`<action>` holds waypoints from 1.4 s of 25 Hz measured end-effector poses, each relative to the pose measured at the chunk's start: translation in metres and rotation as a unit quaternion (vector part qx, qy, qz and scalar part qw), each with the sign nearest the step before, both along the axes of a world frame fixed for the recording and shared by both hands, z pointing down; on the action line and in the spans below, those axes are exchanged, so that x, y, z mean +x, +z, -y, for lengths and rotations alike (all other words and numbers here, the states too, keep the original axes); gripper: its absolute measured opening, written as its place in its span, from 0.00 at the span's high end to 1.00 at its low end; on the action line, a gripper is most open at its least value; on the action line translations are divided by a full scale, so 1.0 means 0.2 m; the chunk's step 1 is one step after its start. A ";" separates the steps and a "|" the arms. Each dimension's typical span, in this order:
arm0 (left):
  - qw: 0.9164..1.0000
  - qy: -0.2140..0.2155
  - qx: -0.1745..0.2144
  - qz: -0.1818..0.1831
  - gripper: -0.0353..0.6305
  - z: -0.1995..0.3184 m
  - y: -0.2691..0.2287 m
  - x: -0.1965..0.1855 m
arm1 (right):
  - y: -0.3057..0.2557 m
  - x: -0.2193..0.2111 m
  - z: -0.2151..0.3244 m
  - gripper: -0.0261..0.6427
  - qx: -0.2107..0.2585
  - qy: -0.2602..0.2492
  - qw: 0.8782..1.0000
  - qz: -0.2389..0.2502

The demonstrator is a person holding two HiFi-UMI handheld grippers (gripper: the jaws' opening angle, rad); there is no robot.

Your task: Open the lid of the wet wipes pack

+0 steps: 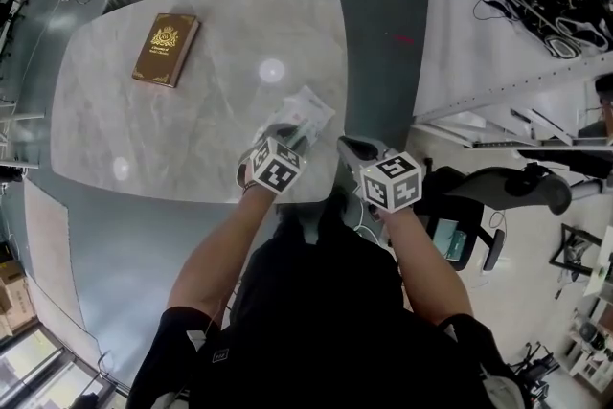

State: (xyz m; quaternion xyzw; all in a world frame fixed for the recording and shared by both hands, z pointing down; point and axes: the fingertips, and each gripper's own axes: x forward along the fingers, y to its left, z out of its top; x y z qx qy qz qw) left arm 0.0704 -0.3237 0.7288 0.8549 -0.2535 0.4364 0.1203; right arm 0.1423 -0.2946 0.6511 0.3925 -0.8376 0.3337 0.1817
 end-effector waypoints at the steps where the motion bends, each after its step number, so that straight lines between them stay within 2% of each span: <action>1: 1.000 0.002 0.004 0.007 0.78 0.00 0.01 0.00 | 0.01 0.02 -0.02 0.96 -0.002 0.003 1.000 0.001; 9: 0.998 0.024 0.019 0.055 0.78 -0.01 0.03 0.02 | 0.02 0.09 -0.07 0.96 -0.001 0.018 1.000 0.005; 13: 0.994 0.039 0.029 0.093 0.78 -0.01 0.06 0.03 | 0.00 0.09 -0.06 0.96 0.007 0.017 1.000 0.007; 17: 0.992 0.032 0.009 0.119 0.78 0.00 0.09 0.03 | 0.01 0.09 -0.07 0.96 0.008 0.019 1.000 0.012; 25: 0.992 0.035 -0.022 0.121 0.80 -0.01 0.07 0.05 | 0.04 0.12 -0.15 0.96 -0.004 0.024 1.000 0.017; 29: 0.992 0.047 -0.023 0.118 0.86 -0.02 0.04 0.06 | 0.01 0.13 -0.15 0.96 -0.001 0.021 1.000 0.013; 35: 0.992 0.048 -0.011 0.113 0.89 -0.01 -0.05 0.03 | -0.03 0.13 -0.15 0.96 0.006 0.016 1.000 0.010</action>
